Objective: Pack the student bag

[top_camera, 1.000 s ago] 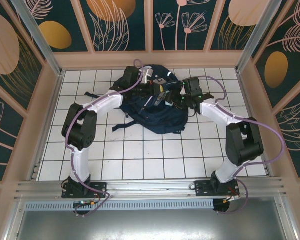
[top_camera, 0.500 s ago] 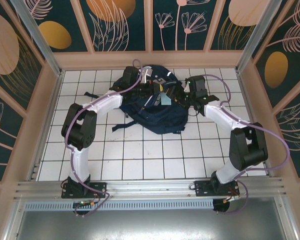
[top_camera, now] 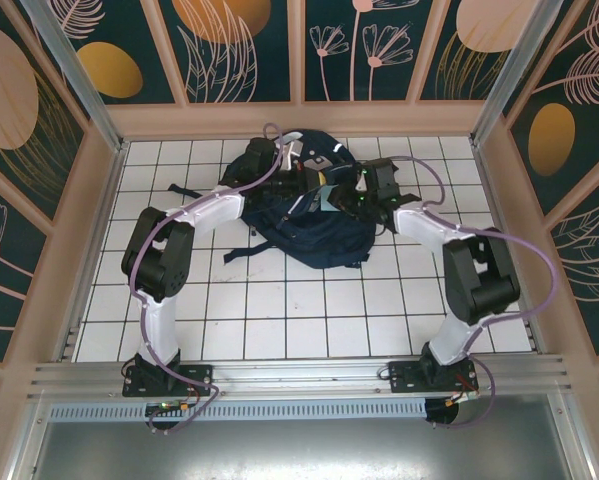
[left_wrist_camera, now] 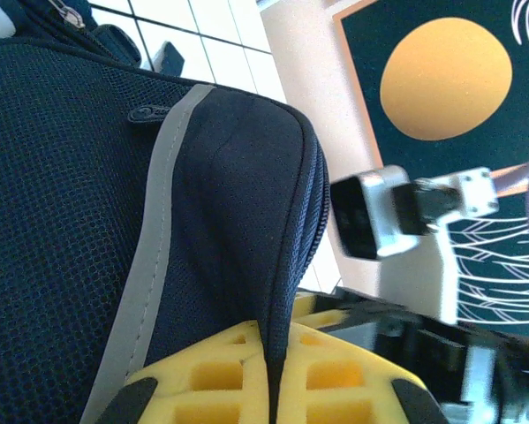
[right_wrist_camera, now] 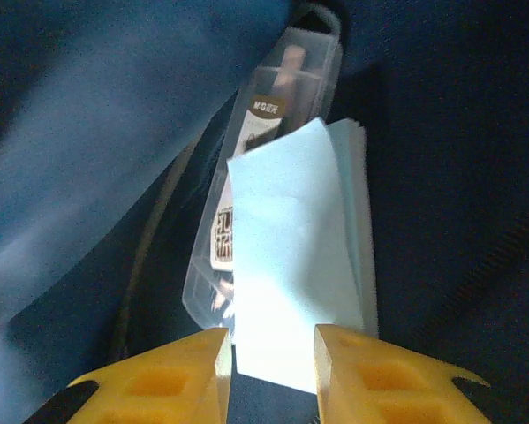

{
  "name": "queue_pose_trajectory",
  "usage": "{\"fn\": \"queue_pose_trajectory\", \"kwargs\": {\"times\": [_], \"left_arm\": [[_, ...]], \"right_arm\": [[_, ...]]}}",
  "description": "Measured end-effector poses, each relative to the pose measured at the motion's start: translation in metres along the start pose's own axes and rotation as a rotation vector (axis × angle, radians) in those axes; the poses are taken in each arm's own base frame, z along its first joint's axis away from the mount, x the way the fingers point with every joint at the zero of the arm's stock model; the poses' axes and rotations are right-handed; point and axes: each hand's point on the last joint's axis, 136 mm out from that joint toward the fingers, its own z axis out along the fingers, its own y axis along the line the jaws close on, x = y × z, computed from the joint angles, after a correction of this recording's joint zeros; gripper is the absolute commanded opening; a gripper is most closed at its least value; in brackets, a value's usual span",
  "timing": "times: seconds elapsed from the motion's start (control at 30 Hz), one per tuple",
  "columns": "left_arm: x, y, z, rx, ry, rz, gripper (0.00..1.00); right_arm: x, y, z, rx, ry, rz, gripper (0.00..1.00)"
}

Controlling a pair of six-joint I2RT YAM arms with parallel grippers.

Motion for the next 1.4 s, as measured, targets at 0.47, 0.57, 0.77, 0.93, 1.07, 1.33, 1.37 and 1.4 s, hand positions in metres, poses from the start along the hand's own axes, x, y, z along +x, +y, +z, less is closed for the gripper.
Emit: {"fn": "queue_pose_trajectory", "kwargs": {"times": [0.47,0.57,0.77,0.93,1.07,1.33,1.37,1.4], "left_arm": [[-0.012,-0.010,-0.007,0.007,-0.047,0.001,0.00],[-0.007,-0.013,-0.004,0.006,-0.029,0.000,0.02],[-0.005,-0.024,0.003,0.032,-0.021,0.007,0.65],[-0.020,-0.054,0.000,0.125,-0.058,0.065,0.99],[-0.025,-0.055,-0.011,0.097,-0.091,0.103,0.99],[-0.067,0.003,-0.089,-0.247,-0.320,0.211,0.99],[-0.073,0.016,-0.098,-0.297,-0.346,0.218,0.99],[-0.078,0.031,-0.106,-0.349,-0.369,0.222,0.99]], "right_arm": [[-0.002,0.035,0.030,-0.111,0.055,-0.025,0.39],[0.010,0.028,0.005,-0.070,0.052,-0.059,0.44],[0.013,0.059,-0.077,-0.083,-0.074,-0.134,0.55],[0.033,0.070,-0.080,-0.047,-0.083,-0.156,0.57],[0.069,0.069,-0.062,0.012,-0.012,-0.149,0.57],[0.104,0.070,-0.026,0.032,0.059,-0.073,0.56],[0.108,0.069,-0.019,0.035,0.067,-0.062,0.57],[0.111,0.067,-0.013,0.041,0.076,-0.056,0.57]]}}
